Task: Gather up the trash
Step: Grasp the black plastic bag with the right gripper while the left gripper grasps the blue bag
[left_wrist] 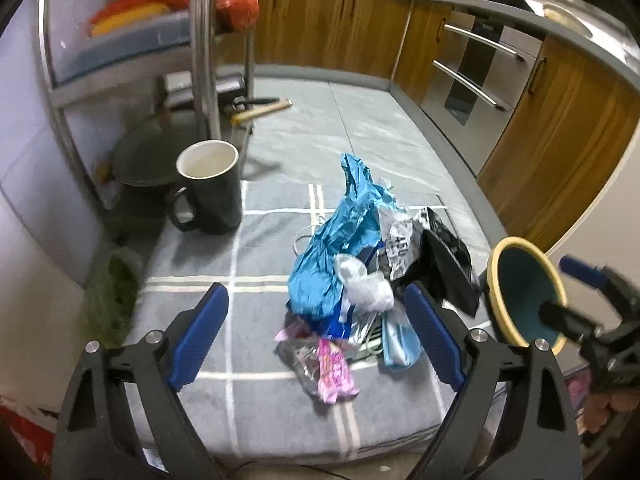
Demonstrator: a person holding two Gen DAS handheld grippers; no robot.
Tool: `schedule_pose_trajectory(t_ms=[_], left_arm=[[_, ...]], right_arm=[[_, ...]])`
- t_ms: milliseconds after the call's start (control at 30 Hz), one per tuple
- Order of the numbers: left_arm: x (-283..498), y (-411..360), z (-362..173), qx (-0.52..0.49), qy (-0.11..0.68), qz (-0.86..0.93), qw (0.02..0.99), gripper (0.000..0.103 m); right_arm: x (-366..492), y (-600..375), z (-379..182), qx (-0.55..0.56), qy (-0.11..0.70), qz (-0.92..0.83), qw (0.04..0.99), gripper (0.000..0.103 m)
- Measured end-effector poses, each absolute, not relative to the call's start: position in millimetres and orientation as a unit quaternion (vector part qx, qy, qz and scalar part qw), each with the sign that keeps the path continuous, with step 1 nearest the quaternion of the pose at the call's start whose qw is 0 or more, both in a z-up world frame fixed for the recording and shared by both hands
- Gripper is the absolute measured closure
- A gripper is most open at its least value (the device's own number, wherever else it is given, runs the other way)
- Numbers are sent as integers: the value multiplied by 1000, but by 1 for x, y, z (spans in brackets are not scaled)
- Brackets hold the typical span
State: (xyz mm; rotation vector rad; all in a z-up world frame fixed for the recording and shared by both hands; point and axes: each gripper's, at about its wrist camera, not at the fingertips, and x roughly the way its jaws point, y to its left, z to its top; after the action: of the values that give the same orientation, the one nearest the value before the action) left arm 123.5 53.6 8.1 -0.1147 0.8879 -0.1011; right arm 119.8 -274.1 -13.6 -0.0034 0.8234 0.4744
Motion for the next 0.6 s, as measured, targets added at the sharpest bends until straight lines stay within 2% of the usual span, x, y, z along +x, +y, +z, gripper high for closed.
schedule_pose_trajectory(t_ms=[233, 267, 333, 400, 433, 533, 600], left_arm=[[181, 56, -4, -49, 461, -70, 883, 15], [186, 56, -6, -46, 464, -71, 882, 15], [193, 53, -10, -46, 469, -72, 879, 16], [197, 51, -13, -51, 475, -78, 875, 16], [198, 48, -16, -51, 479, -84, 872, 16], [202, 41, -21, -43, 488, -92, 867, 16], [203, 41, -22, -44, 490, -91, 866, 16]], right_arm=[[145, -244, -33, -15, 422, 243, 873, 8], [147, -240, -35, -20, 423, 243, 873, 11], [153, -229, -43, -40, 427, 238, 871, 21], [159, -223, -52, -51, 433, 234, 869, 36], [162, -221, -57, -53, 440, 232, 866, 39], [164, -220, -66, -57, 448, 231, 862, 56], [162, -221, -66, -62, 442, 230, 865, 73]])
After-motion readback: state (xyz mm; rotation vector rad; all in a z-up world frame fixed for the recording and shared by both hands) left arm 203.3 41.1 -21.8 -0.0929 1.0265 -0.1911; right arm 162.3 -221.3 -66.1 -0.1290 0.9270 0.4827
